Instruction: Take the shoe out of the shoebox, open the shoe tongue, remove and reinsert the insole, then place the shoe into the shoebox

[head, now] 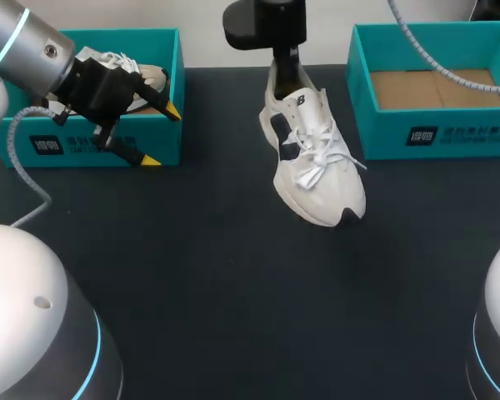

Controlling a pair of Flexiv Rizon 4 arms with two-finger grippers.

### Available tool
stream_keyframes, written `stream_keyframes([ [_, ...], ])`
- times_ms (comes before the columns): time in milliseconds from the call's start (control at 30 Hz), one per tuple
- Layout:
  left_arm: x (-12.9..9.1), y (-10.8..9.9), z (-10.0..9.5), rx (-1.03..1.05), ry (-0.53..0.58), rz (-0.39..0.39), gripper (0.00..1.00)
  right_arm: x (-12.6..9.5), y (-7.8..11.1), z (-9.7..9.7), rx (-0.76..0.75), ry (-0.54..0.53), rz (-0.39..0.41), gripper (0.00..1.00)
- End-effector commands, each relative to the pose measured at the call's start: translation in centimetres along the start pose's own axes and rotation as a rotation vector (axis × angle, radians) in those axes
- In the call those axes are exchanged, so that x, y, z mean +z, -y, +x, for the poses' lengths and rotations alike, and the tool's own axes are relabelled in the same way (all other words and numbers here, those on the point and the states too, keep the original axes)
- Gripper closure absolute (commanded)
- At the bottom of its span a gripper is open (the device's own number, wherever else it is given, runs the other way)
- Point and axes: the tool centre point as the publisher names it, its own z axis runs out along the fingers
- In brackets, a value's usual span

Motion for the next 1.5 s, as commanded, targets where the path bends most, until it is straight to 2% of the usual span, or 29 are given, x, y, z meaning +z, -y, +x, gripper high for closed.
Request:
stream_keyframes([
  [33, 0.0, 0.0, 0.1, 0.001, -0.001, -0.003, 0.0, -0.3, 3.8, -1.2, -0.021, -0.002, -0.007, 1.0],
  [267, 0.0, 0.0, 0.1, 0.001, -0.001, -0.003, 0.0, 0.6, 10.2, -4.1, -0.025, 0.027, -0.03, 1.0],
  [467, 0.0, 0.0, 0.1, 0.001, -0.001, -0.003, 0.0, 1.8, 14.0, -5.9, -0.047, 0.032, -0.022, 1.0],
  [500, 0.0, 0.0, 0.1, 0.001, -0.001, -0.003, 0.0, 2.2, 15.2, -6.4, -0.043, 0.028, -0.012, 1.0],
  [600, 0.0, 0.0, 0.1, 0.001, -0.001, -0.003, 0.0, 2.6, 17.3, -7.1, -0.055, 0.021, -0.003, 1.0],
  [833, 0.0, 0.0, 0.1, 0.001, -0.001, -0.003, 0.0, 4.3, 24.2, -8.9, -0.028, 0.015, -0.003, 1.0],
  [967, 0.0, 0.0, 0.1, 0.001, -0.001, -0.003, 0.0, 5.2, 27.0, -9.5, -0.031, 0.011, 0.008, 1.0],
  [1033, 0.0, 0.0, 0.1, 0.001, -0.001, -0.003, 0.0, 6.0, 28.6, -9.7, -0.032, -0.027, 0.024, 1.0],
  [1200, 0.0, 0.0, 0.1, 0.001, -0.001, -0.003, 0.0, 7.2, 30.9, -10.9, -0.013, -0.03, 0.022, 1.0],
  [1500, 0.0, 0.0, 0.1, 0.001, -0.001, -0.003, 0.0, 7.2, 30.9, -10.9, -0.013, -0.03, 0.022, 1.0],
])
